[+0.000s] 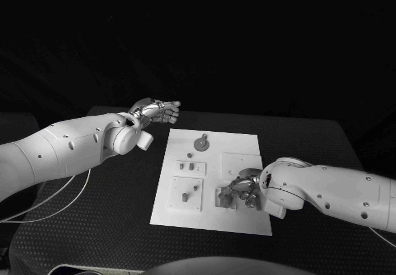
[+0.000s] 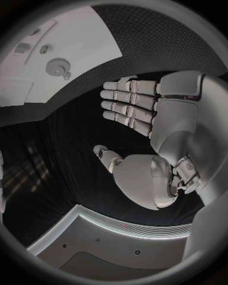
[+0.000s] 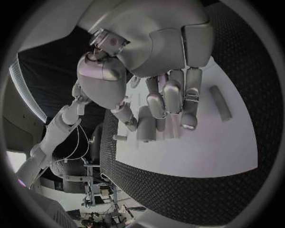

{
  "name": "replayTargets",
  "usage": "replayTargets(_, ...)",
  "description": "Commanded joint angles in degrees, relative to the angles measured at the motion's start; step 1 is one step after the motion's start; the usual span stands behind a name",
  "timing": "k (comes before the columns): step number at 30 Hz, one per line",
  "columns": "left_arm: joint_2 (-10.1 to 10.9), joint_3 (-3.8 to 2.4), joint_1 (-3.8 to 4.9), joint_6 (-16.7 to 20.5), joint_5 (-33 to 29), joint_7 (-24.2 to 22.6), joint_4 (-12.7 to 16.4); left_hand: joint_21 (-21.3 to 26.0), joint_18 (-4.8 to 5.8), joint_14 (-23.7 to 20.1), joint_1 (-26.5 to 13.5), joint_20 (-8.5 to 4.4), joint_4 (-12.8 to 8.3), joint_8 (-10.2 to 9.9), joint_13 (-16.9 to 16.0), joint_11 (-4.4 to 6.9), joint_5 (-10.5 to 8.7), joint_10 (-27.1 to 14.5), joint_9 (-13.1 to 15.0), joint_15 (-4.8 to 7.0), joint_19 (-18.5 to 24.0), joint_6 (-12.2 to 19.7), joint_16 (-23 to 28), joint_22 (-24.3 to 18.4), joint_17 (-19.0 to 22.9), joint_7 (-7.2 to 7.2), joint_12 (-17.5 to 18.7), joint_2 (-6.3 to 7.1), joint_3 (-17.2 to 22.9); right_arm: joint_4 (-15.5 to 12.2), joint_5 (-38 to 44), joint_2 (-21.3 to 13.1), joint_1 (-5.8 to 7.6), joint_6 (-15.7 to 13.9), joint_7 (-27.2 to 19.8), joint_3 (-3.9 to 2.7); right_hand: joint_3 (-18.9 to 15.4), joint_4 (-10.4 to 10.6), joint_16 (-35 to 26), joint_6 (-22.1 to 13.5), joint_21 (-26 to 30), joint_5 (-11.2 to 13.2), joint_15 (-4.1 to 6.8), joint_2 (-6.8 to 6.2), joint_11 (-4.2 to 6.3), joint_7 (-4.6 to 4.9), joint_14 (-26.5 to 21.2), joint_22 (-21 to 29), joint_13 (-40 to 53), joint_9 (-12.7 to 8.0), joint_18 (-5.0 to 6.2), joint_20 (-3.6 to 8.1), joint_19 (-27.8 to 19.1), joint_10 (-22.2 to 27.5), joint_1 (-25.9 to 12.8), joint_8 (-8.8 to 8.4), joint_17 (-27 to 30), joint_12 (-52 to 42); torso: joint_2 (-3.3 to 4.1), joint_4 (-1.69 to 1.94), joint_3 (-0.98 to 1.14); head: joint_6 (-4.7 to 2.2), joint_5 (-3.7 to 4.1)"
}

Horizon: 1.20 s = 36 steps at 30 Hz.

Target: Assemble the parts on the task board

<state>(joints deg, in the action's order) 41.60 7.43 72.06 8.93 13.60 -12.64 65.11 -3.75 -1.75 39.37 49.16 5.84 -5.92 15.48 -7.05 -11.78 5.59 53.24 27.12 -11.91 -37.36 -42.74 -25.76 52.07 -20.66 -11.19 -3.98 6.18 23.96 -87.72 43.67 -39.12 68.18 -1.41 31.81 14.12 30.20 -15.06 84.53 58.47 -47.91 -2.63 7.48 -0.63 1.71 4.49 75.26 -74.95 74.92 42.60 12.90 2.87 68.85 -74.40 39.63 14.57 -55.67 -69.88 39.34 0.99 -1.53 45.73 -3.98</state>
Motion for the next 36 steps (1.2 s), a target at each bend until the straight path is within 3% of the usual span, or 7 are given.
replayTargets(1, 0.03, -0.03, 0.04, -0.9, -0.29, -0.38, 0.13, -0.17, -0.62, 0.38, 0.28, 0.44, -0.41, 0.37, 0.11, -0.25, 0.2, 0.04, 0.08, -0.07, -0.02, -0.32, 0.2, -0.06, -0.08, -1.22, -0.28, -0.24, -0.05, 0.13, 0.86, 0.16, -0.24, 0.75, -0.11, 0.06, 0.11, 0.56, -0.4, -0.21, 0.19, -0.09, 0.27, -1.49, -0.05, 0.26, -0.22, -0.81, 1.04, -0.17, 2.1, 0.21, -0.21, 0.74, -0.29, -0.52, 0.32, 0.49, 0.0, -0.01, 0.01, 0.05, -0.08)
replayTargets(5, 0.06, -0.03, 0.04, -0.97, -0.29, -0.37, 0.18, -0.17, -0.63, 0.35, 0.34, 0.43, -0.49, 0.39, 0.15, -0.25, 0.21, 0.05, 0.08, -0.08, -0.01, -0.35, 0.23, -0.09, -0.1, -1.2, -0.28, -0.29, -0.06, 0.16, 1.5, 0.2, -0.27, 0.77, -0.2, 0.06, 0.76, 1.43, -0.51, -0.63, 0.35, -0.09, 0.19, -3.33, -0.14, 0.38, -0.27, -0.74, 0.88, -0.27, 2.1, 0.32, -0.13, 1.0, -0.73, -0.92, 0.58, 0.73, 0.0, -0.03, -0.01, 0.11, -0.14)
replayTargets(10, 0.09, -0.03, 0.04, -0.95, -0.29, -0.36, 0.19, -0.17, -0.63, 0.35, 0.39, 0.43, -0.57, 0.39, 0.19, -0.25, 0.21, 0.04, 0.08, -0.08, 0.0, -0.33, 0.26, -0.11, -0.11, -1.2, -0.27, -0.28, -0.08, 0.27, 1.82, 0.37, -0.29, 0.87, -0.25, 0.06, 1.51, 1.99, -0.58, -0.87, 0.43, -0.09, 0.07, -4.63, -0.28, 0.5, -0.33, -0.74, 0.77, -0.32, 2.1, 0.39, -0.03, 1.18, -0.61, -1.2, 0.86, 0.88, 0.01, -0.05, 0.0, 0.21, -0.24)
replayTargets(21, 0.13, -0.03, 0.04, -1.01, -0.29, -0.38, 0.16, -0.18, -0.63, 0.35, 0.41, 0.44, -0.64, 0.38, 0.23, -0.25, 0.22, 0.05, 0.07, -0.08, 0.0, -0.32, 0.28, -0.14, -0.14, -1.2, -0.28, -0.27, -0.11, 0.16, 2.24, 0.51, -0.31, 1.48, -0.19, 0.06, 2.03, 2.18, -0.64, -1.14, 0.48, -0.09, -0.03, -4.87, -0.39, 0.62, -0.4, -0.75, 0.68, -0.36, 2.1, 0.4, -0.01, 1.34, -0.25, -1.45, 1.09, 1.01, -0.02, -0.08, 0.05, 0.38, -0.38)
replayTargets(36, 0.17, -0.03, 0.04, -1.03, -0.29, -0.37, 0.18, -0.18, -0.63, 0.36, 0.42, 0.45, -0.71, 0.39, 0.29, -0.25, 0.22, 0.06, 0.06, -0.08, -0.01, -0.32, 0.31, -0.17, -0.17, -1.2, -0.28, -0.27, -0.15, 0.15, 2.6, 0.49, -0.31, 1.75, -0.12, 0.06, 2.92, 4.44, -0.91, -1.26, 0.73, -0.09, -0.16, -7.5, -0.52, 0.74, -0.69, -0.76, 0.38, -0.3, 2.1, 0.31, 0.0, 1.87, -1.2, -1.79, 1.88, 1.41, -0.01, -0.04, 0.01, 0.52, -0.49)
